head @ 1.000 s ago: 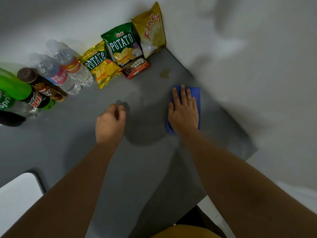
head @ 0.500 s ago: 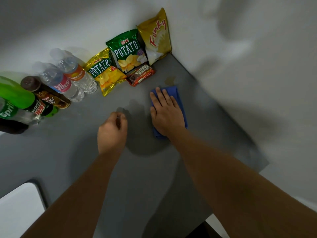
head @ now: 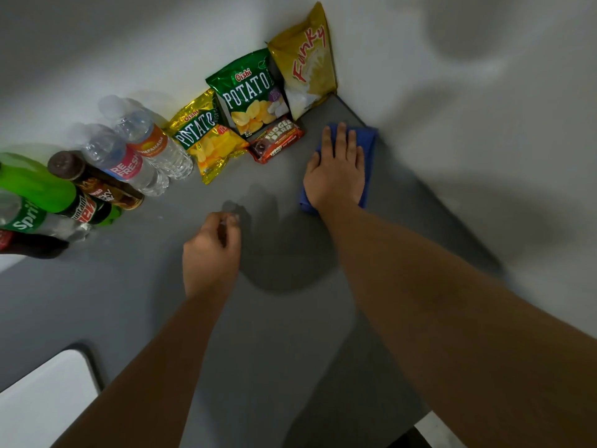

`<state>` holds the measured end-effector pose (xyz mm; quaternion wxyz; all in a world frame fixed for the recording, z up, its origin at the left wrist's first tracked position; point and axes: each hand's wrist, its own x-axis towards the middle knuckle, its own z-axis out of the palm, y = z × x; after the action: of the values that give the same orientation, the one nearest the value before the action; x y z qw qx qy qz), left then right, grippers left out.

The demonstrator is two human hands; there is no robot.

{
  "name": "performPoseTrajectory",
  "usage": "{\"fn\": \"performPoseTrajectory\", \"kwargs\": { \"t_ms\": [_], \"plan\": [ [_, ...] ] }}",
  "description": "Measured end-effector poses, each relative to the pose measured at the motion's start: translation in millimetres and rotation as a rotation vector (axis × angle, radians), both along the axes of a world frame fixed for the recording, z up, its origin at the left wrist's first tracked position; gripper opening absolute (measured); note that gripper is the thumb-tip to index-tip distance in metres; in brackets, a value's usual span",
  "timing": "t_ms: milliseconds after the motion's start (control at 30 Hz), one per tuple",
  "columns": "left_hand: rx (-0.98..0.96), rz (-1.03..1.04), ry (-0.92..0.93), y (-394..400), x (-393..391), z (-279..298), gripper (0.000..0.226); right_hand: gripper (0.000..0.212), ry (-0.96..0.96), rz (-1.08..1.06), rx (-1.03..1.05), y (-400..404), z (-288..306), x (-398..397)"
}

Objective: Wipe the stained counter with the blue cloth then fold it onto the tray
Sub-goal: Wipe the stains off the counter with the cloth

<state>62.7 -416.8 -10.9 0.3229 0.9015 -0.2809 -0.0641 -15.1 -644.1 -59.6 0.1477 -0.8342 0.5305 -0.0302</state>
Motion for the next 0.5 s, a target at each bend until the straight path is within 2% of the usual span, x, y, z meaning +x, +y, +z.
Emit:
{"fn": "performPoseTrajectory", "kwargs": {
  "t_ms": [200,500],
  "plan": [
    [-0.004,-0.019,0.003,-3,-2,3,0.026,0.062,-0.021,-0.130,0.013,14,0,-18],
    [-0.009,-0.015,0.052,-9,-11,1,0.028,0.062,-0.032,0.041,-0.036,68,-10,-56]
  ]
}}
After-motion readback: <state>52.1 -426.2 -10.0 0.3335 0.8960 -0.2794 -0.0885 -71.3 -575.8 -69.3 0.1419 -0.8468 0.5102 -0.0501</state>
